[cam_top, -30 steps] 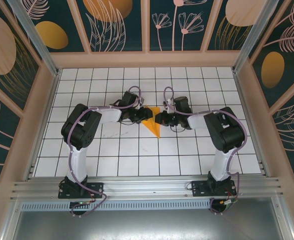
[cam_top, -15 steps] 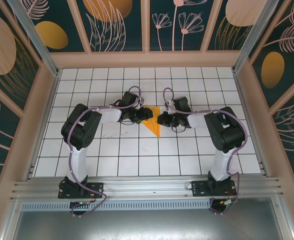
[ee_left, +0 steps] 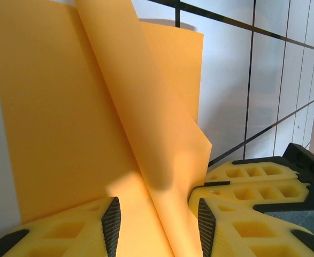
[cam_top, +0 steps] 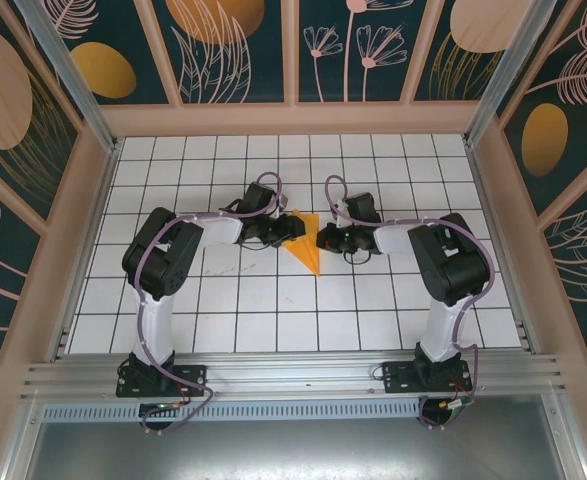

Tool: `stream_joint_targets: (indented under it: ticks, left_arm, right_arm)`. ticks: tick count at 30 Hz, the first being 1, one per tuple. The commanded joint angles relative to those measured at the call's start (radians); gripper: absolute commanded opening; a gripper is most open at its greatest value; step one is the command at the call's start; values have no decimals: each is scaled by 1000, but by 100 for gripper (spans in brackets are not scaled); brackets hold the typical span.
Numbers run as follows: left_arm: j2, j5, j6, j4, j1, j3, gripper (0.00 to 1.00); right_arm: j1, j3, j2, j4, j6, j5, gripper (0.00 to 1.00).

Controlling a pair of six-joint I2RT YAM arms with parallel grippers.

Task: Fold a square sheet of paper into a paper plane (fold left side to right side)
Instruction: Fourth fold the wing at the center of the table.

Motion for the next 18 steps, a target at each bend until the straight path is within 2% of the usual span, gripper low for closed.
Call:
stream_joint_targets:
  ticks: [1, 13, 16, 18]
  left_arm:
    - [31, -43, 27, -55, -4, -6, 46]
    - [-77, -74, 63, -104, 1, 71, 49]
    - [-66, -39, 63, -102, 1, 104, 42]
    - [-37, 0, 64, -100, -1, 132, 34]
  right_arm:
    - [4, 32, 22, -48, -34, 27, 4]
    - [23, 69, 75, -156, -65, 70, 4]
    - [29, 78, 78, -173, -72, 79, 3]
    - [32, 77, 79, -175, -76, 80, 4]
